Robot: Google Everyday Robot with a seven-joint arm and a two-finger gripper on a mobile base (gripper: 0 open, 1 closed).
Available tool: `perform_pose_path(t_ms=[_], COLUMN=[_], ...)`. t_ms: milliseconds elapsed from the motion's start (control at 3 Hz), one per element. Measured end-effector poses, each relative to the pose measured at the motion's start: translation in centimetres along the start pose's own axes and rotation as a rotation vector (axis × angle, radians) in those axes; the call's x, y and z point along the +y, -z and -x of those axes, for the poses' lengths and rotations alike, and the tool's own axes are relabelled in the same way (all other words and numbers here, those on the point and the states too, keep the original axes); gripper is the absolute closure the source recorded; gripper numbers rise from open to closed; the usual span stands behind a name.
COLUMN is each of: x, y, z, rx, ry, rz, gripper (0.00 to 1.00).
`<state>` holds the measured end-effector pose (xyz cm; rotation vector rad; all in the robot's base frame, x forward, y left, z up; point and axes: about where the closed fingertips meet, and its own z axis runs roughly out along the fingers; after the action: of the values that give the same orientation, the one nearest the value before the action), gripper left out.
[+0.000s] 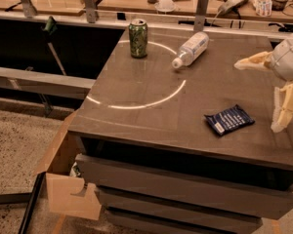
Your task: Move rxbar blueberry near green can
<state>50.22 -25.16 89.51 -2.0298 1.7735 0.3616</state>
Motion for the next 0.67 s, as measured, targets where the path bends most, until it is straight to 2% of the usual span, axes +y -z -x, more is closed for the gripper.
perform_pose_path(t_ms=[667], x=[0.8], y=[-4.7], z=[0.5], rx=[-0.106], ry=[0.059], rz=[0.089], gripper=[0.00])
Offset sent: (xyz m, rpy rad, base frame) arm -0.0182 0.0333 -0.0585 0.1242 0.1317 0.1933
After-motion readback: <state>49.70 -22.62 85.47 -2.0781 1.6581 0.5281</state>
